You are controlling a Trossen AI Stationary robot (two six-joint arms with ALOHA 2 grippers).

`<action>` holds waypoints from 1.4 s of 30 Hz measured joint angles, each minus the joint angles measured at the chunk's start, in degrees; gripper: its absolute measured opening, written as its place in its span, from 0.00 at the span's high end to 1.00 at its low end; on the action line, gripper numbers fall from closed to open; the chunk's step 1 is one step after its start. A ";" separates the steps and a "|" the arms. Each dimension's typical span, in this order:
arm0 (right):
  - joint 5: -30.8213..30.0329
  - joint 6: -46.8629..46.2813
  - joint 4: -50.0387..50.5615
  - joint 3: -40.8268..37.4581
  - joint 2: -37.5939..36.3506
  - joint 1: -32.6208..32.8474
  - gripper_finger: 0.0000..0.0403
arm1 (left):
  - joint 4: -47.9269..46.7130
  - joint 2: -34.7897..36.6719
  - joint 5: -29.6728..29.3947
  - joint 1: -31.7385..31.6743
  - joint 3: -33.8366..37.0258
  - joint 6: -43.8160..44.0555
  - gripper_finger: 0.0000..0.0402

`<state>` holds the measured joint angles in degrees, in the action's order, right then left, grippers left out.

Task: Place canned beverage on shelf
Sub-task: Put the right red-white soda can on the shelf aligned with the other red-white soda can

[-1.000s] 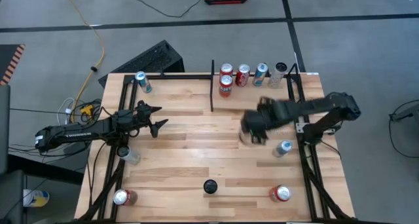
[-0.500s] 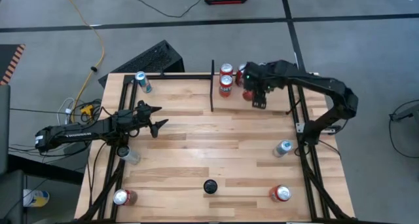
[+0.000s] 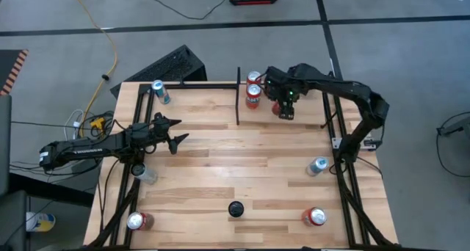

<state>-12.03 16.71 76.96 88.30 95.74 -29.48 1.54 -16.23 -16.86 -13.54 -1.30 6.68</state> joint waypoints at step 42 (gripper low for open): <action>7.60 -18.24 1.79 3.82 4.00 -6.92 0.08 | 0.00 -0.01 0.00 0.02 -0.01 0.00 0.17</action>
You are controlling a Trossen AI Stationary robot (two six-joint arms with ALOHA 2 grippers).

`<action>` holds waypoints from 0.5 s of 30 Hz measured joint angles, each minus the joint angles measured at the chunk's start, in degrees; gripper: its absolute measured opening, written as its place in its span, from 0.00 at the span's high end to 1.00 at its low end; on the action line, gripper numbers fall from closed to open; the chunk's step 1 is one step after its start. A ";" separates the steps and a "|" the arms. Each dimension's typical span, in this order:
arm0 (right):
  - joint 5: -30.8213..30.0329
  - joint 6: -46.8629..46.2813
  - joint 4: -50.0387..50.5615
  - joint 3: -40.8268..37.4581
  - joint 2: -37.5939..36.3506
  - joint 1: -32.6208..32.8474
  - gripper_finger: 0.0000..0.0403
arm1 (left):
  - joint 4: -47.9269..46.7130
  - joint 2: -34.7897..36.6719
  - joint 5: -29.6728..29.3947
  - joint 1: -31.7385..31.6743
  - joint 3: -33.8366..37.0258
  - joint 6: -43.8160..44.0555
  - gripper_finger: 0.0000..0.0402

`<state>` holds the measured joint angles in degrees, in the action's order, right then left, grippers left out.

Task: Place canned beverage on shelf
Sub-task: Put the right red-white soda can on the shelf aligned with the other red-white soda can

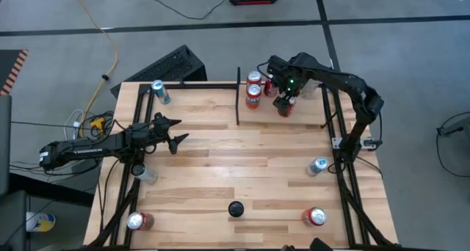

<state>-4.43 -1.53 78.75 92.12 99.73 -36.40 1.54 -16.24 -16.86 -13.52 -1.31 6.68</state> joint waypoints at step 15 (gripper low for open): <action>-0.41 -1.24 -2.79 -1.74 -15.30 1.42 0.08 | -0.02 -0.01 -0.01 -0.02 0.01 0.00 0.17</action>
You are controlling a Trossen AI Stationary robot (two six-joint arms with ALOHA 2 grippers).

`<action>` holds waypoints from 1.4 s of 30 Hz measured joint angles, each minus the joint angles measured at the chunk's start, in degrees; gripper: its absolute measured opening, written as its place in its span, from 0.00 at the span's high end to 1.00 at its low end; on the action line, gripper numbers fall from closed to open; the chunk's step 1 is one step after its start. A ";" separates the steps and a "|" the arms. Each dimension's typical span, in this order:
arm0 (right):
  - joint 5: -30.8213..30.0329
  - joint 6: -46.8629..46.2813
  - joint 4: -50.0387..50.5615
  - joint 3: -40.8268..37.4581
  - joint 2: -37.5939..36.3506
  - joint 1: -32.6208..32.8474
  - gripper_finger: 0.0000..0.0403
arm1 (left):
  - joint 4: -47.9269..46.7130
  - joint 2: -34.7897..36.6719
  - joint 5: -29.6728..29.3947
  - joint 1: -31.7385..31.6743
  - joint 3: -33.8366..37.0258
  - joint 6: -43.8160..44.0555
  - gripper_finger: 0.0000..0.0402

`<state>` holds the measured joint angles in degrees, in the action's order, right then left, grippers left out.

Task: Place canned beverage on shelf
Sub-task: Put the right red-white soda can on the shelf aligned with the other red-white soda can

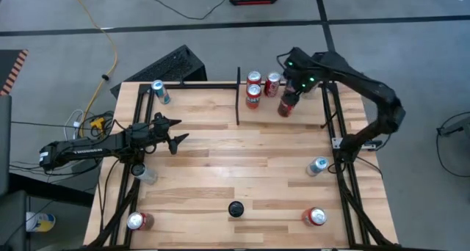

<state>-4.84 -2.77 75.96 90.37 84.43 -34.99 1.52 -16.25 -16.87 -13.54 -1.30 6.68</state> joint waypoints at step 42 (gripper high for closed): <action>-14.60 -14.99 -41.93 -46.10 -24.13 6.91 0.96 | 0.02 0.00 0.01 0.00 0.00 0.00 0.17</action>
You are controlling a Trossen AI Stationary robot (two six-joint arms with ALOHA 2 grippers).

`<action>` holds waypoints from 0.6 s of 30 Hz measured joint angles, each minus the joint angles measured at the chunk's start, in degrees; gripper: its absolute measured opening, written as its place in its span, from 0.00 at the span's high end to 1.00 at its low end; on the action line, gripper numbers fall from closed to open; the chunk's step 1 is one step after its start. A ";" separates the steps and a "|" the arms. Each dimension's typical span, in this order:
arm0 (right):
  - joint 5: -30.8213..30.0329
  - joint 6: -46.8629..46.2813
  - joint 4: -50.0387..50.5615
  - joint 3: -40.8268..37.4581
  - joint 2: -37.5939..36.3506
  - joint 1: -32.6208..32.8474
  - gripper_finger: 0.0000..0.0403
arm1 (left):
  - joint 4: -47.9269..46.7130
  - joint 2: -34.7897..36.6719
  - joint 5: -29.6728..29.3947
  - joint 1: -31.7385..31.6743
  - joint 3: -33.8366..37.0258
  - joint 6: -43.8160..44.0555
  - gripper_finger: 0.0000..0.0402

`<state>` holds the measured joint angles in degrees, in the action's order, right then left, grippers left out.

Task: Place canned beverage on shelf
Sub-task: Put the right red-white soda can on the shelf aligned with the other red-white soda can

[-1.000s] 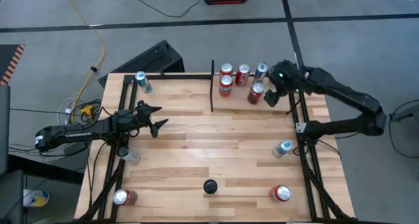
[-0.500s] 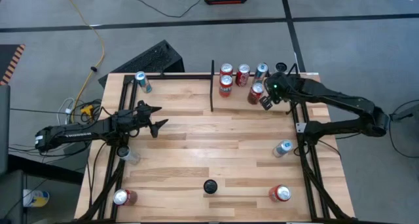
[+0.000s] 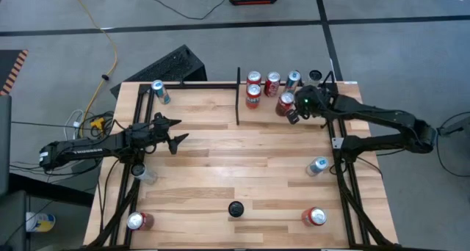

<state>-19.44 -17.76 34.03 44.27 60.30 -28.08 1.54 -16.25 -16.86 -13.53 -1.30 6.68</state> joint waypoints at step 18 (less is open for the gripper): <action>4.57 1.16 -9.82 -0.57 8.65 1.62 0.96 | -0.02 0.01 0.00 0.01 0.00 0.00 0.17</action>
<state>-14.87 -16.60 24.21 43.70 68.96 -26.46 1.52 -16.24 -16.86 -13.53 -1.30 6.68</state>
